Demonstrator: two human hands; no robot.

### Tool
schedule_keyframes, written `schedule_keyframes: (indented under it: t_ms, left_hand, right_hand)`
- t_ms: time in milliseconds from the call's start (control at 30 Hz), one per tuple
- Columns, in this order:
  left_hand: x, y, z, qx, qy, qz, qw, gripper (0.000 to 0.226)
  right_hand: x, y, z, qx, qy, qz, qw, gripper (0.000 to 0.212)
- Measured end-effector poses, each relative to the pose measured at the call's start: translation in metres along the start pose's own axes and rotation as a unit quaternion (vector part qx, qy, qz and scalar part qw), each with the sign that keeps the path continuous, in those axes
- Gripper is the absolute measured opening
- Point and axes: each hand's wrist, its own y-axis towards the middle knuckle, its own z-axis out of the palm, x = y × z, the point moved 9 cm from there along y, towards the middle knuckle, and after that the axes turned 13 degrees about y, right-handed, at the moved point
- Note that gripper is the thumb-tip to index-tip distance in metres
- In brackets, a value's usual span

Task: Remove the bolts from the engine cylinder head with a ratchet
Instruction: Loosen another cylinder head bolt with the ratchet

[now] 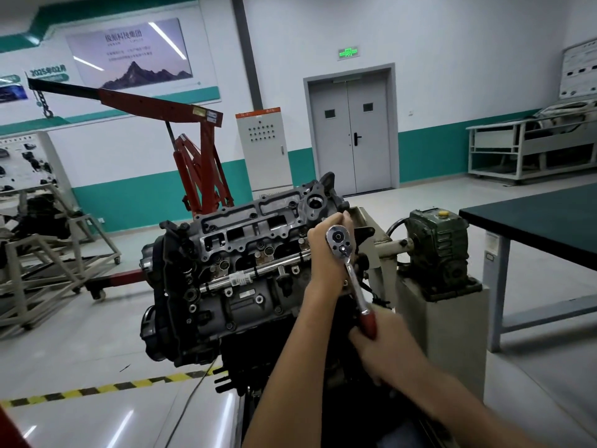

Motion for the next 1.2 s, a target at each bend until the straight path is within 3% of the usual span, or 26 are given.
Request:
schedule_keyframes:
  t_ms: [100,167,233,333,467,567,633,733,800,900,967,1000,1067,1200]
  left_hand:
    - [-0.005,0.002,0.005,0.12,0.058,0.041,0.99,0.045]
    - [-0.009,0.004,0.008,0.176,0.098,0.071,0.977,0.044]
    - [-0.008,0.005,0.008,0.19,0.092,0.072,0.975,0.042]
    - [0.0,0.003,0.001,0.112,0.034,0.022,0.993,0.044]
    - [-0.001,-0.005,0.001,0.003,0.015,-0.009,1.0,0.045]
    - [0.0,-0.003,-0.001,-0.028,0.03,-0.038,0.998,0.043]
    - [0.0,-0.001,0.0,-0.009,0.036,-0.029,0.999,0.042]
    - [-0.007,-0.001,0.004,0.084,0.04,0.014,0.996,0.042]
    - [-0.009,0.001,0.007,0.158,0.075,0.044,0.984,0.043]
    - [-0.007,0.006,0.012,0.229,0.108,0.069,0.965,0.043]
    - [-0.005,0.006,0.012,0.22,0.086,0.062,0.97,0.041]
    - [-0.004,0.004,0.009,0.196,0.071,0.052,0.977,0.042]
    - [-0.002,0.001,0.005,0.133,0.051,0.035,0.989,0.045]
    - [0.005,0.0,0.005,0.028,-0.001,-0.019,0.999,0.045]
  right_hand:
    - [0.012,0.026,-0.058,0.035,-0.208,-0.045,0.976,0.01]
    - [0.034,0.045,-0.089,0.053,-0.359,-0.088,0.928,0.003]
    - [0.059,0.056,-0.102,0.046,-0.434,-0.132,0.89,0.007]
    - [0.051,0.047,-0.093,0.024,-0.383,-0.119,0.916,0.011]
    - [0.011,0.003,-0.042,-0.019,-0.118,-0.042,0.992,0.014]
    - [-0.002,-0.011,0.011,-0.044,0.061,-0.012,0.997,0.015]
    - [-0.005,-0.012,0.027,-0.046,0.112,-0.003,0.993,0.02]
    - [0.002,-0.002,-0.01,-0.05,-0.015,-0.038,0.998,0.033]
    - [0.008,0.011,-0.041,0.005,-0.138,-0.056,0.989,0.027]
    - [0.031,0.037,-0.083,0.052,-0.34,-0.1,0.934,0.008]
    - [0.052,0.046,-0.097,0.03,-0.414,-0.152,0.897,0.009]
    - [0.054,0.046,-0.098,0.02,-0.416,-0.155,0.896,0.012]
    - [0.036,0.039,-0.09,0.01,-0.354,-0.11,0.929,0.014]
    - [0.006,-0.001,-0.037,-0.054,-0.105,-0.067,0.991,0.019]
